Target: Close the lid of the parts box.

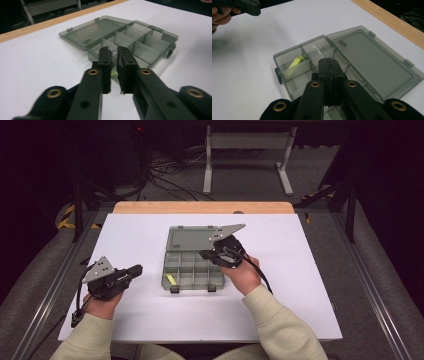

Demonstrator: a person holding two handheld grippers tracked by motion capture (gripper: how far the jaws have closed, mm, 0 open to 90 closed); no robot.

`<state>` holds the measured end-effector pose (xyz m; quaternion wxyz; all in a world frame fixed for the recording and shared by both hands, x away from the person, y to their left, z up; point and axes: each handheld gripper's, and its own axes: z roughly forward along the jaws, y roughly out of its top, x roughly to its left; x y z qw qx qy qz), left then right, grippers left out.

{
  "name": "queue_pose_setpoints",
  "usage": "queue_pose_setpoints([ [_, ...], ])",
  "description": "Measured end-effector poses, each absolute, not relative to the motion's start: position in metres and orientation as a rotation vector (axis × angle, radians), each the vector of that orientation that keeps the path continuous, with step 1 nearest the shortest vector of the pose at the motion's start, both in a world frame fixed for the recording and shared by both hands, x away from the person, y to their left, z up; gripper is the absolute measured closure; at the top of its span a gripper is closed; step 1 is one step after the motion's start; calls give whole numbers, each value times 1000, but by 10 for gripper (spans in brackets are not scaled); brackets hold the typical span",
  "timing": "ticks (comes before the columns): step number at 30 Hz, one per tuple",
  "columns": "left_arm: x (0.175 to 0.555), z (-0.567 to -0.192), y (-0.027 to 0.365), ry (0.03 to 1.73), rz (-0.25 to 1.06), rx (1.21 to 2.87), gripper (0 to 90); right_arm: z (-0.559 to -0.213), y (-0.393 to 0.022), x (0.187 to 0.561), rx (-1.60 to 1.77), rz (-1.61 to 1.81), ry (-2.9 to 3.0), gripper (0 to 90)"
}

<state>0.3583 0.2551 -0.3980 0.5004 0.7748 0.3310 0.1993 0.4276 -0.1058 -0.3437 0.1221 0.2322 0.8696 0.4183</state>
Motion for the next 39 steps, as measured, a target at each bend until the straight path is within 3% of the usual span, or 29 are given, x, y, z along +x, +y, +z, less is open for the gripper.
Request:
queue_pose_setpoints([
  [17,406,-387,232,907,446,1987,896,-342,-141,458,774,1139,2483,900],
  [39,462,-387,206,999,418,2107,896,-354,-147,500,853,1025,2500,900],
])
